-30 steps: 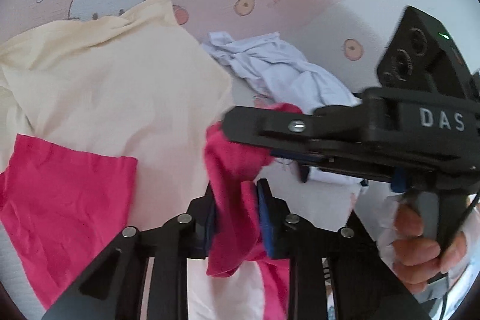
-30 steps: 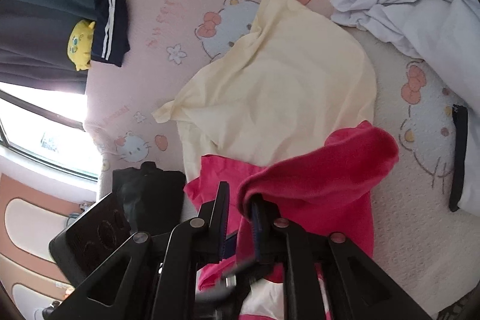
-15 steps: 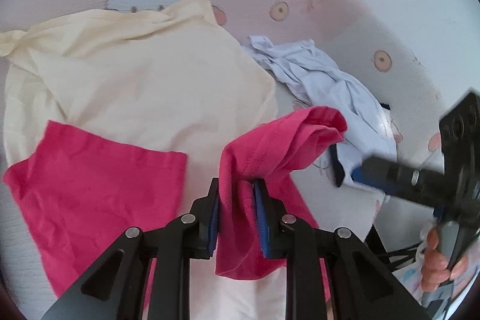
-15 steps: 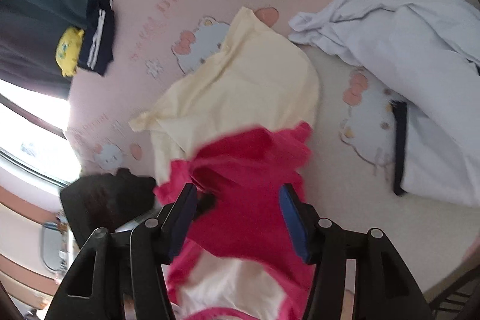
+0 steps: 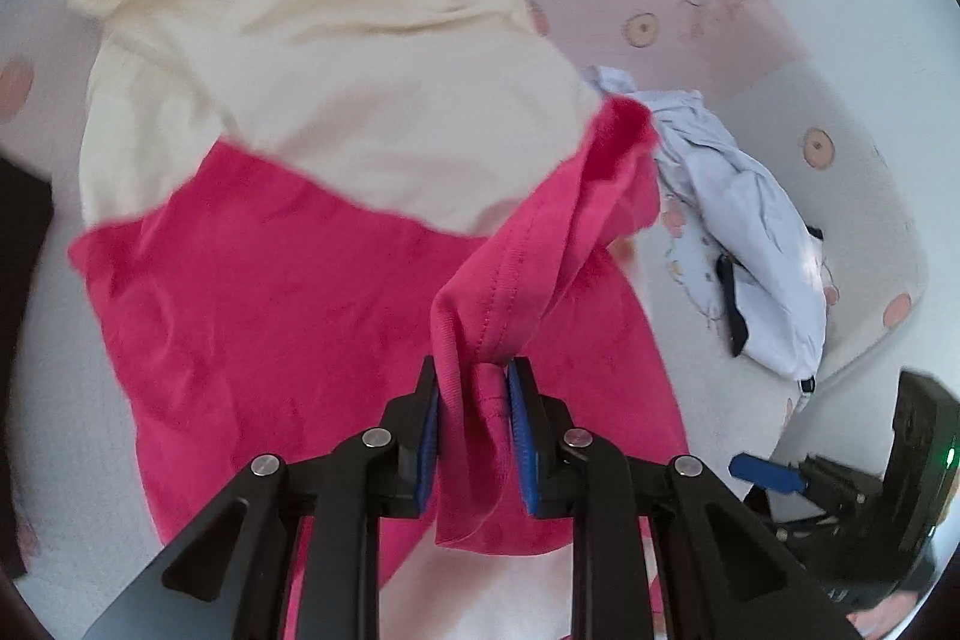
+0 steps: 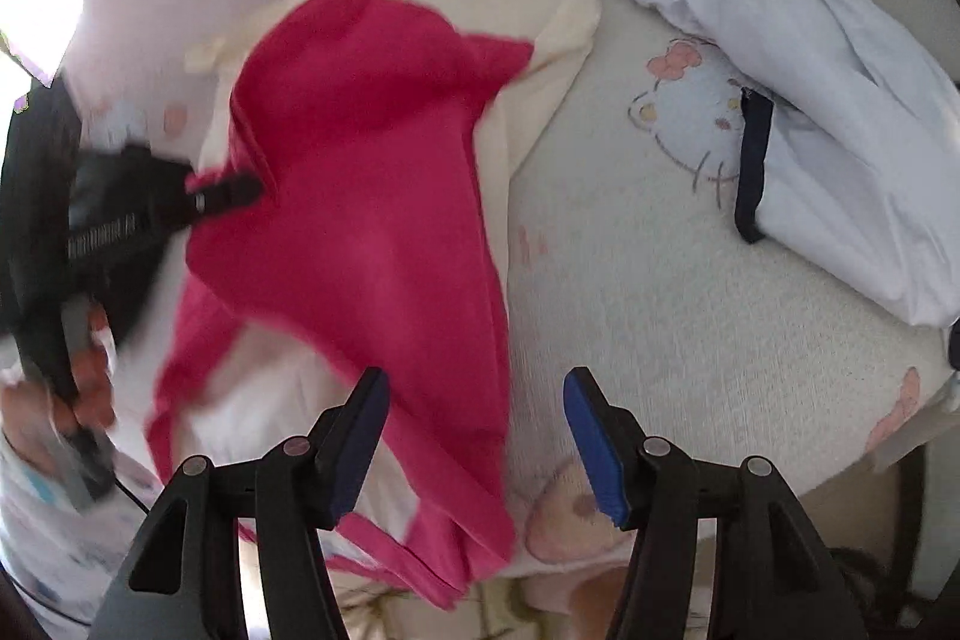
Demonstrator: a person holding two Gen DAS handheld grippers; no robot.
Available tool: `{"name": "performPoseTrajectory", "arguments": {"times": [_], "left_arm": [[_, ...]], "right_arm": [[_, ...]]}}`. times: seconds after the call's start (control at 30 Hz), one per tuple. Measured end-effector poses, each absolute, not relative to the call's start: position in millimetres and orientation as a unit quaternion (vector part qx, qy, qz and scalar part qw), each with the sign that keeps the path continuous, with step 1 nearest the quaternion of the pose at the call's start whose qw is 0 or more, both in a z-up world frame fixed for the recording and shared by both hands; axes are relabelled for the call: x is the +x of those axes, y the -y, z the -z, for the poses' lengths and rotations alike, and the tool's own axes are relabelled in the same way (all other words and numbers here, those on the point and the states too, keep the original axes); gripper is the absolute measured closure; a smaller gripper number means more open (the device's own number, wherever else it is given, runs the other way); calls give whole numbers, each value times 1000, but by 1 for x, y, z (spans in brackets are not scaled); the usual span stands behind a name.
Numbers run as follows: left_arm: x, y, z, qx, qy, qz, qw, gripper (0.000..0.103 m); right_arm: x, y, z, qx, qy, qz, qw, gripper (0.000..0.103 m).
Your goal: Fold clothes
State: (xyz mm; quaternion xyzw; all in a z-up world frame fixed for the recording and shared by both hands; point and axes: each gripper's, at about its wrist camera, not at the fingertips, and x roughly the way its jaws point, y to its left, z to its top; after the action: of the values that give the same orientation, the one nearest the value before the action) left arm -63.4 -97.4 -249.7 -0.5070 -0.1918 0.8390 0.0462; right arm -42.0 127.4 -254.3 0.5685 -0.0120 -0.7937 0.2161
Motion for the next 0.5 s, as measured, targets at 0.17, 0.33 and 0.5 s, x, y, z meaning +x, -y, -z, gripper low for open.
{"name": "performPoseTrajectory", "arguments": {"times": [0.17, 0.33, 0.5], "left_arm": [[-55, 113, 267, -508, 275, -814, 57, 84], [-55, 109, 261, -506, 282, -812, 79, 84], [-45, 118, 252, -490, 332, -799, 107, 44]], "right_arm": [[-30, -122, 259, 558, -40, 805, 199, 43], [-22, -126, 262, 562, -24, 804, 195, 43], [-9, -132, 255, 539, -14, 825, 171, 43]]}}
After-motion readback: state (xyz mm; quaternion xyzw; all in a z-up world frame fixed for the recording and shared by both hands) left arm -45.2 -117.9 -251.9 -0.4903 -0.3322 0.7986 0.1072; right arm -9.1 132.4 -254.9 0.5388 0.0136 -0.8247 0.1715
